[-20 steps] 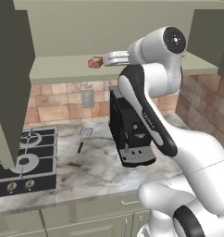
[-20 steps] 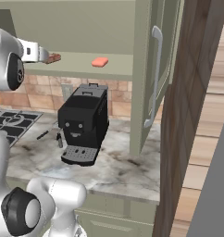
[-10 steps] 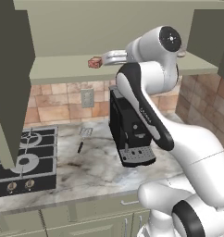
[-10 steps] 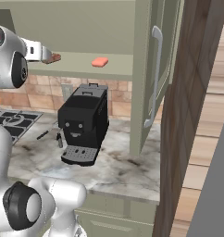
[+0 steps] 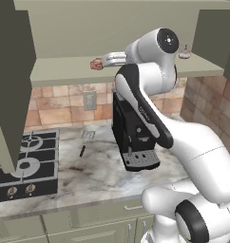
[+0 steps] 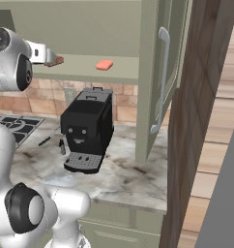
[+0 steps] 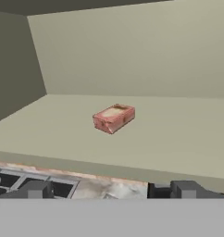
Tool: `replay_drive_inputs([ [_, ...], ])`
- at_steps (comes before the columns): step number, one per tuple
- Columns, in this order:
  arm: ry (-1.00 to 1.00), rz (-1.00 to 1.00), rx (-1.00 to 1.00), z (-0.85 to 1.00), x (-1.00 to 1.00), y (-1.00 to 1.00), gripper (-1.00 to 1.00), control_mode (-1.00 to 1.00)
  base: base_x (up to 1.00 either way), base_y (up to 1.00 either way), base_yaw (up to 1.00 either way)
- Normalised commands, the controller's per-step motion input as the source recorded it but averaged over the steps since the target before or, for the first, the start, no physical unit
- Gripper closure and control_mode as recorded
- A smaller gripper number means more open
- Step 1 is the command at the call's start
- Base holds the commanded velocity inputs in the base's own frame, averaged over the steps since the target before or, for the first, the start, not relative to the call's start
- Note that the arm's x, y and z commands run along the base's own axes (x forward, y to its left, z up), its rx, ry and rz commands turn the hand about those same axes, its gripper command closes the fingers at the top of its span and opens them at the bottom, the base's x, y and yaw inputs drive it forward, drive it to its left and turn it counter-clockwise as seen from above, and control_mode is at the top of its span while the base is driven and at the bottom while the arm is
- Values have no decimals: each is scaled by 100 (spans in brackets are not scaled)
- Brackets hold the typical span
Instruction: Pick the bar soap and bar soap from the cabinet and place them on the counter.
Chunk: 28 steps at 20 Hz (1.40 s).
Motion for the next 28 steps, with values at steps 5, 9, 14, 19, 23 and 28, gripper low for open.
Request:
replay_drive_inputs([
  [5, 3, 0, -1, -1, 26, 5, -100, -100, 0, 0, 0],
  [9, 5, 0, -1, -5, 29, 11, -100, -100, 0, 0, 0],
  [14, 6, 0, -1, -12, 29, 16, -100, -100, 0, 0, 0],
  [19, 5, 0, -1, -9, 30, 11, -100, -100, 0, 0, 0],
  [23, 2, 0, -1, -3, 28, 7, -100, -100, 0, 0, 0],
  [28, 1, 0, -1, 0, 29, 9, -100, -100, 0, 0, 0],
])
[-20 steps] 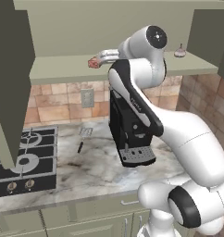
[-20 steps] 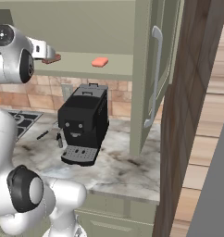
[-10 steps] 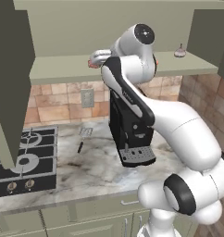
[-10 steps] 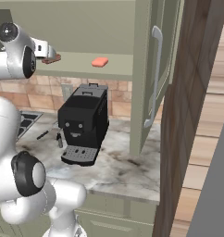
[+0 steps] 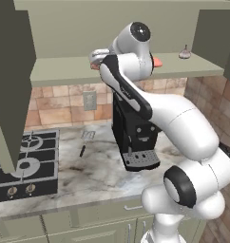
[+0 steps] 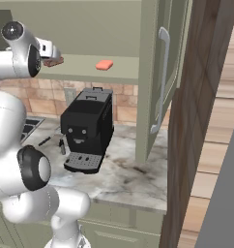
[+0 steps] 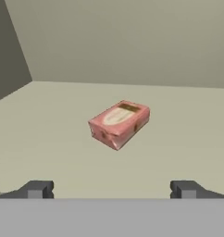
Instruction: Pick the bar soap and bar soap from the cabinet and place them on the counter.
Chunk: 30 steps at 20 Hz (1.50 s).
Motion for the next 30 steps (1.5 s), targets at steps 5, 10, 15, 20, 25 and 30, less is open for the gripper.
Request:
replay_drive_inputs([
  [5, 3, 0, 0, -2, 29, 5, -100, -100, 0, 0, 0],
  [10, 4, 0, 0, -11, 26, 1, -100, -100, 0, 0, 0],
  [15, 3, 0, 0, -12, 25, 1, -100, -100, 0, 0, 0],
  [20, 2, 0, 0, -3, 30, 7, -100, -100, 0, 0, 0],
  [25, 1, 0, 0, 0, 33, 13, -100, -100, 0, 0, 0],
  [30, 4, 0, -1, -4, 31, 15, -100, -100, 0, 0, 0],
])
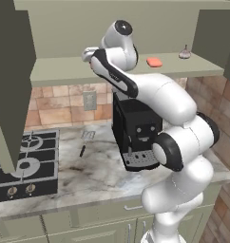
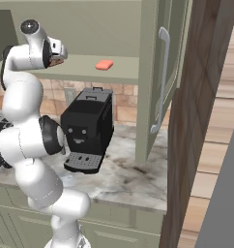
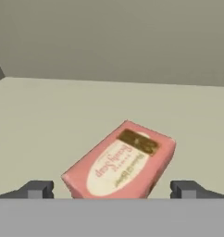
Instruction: Pick the bar soap and bar soap from the cabinet and place them on the counter.
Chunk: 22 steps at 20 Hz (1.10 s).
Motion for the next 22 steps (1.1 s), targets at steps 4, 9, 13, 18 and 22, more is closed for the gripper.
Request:
replay_drive_inputs([
  [4, 3, 0, -2, -11, 22, 13, -100, -100, 0, 0, 0],
  [9, 3, 0, -1, -20, 14, 0, -100, -100, 0, 0, 0],
  [13, 0, 0, -1, -22, 3, 0, -100, -100, 0, 0, 0],
  [18, 0, 0, -2, -29, 0, 0, 100, -100, 0, 0, 0],
  [22, 0, 0, 0, -20, 0, 0, 100, -100, 0, 0, 0],
])
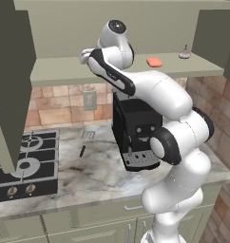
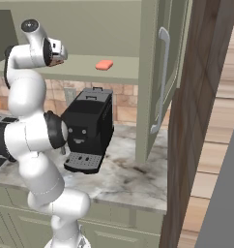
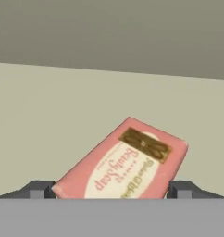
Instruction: Pick the bar soap and bar soap from the cabinet and place them on the counter.
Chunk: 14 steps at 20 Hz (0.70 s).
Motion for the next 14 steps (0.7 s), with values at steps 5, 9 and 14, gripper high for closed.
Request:
replay_drive_inputs([
  [5, -1, 0, 0, -13, -19, 0, 100, -100, 0, 0, 0],
  [9, -5, 0, 0, -10, -47, 0, 100, -100, 0, 0, 0],
  [14, -8, 1, 0, -11, -59, 0, 100, -100, 0, 0, 0],
])
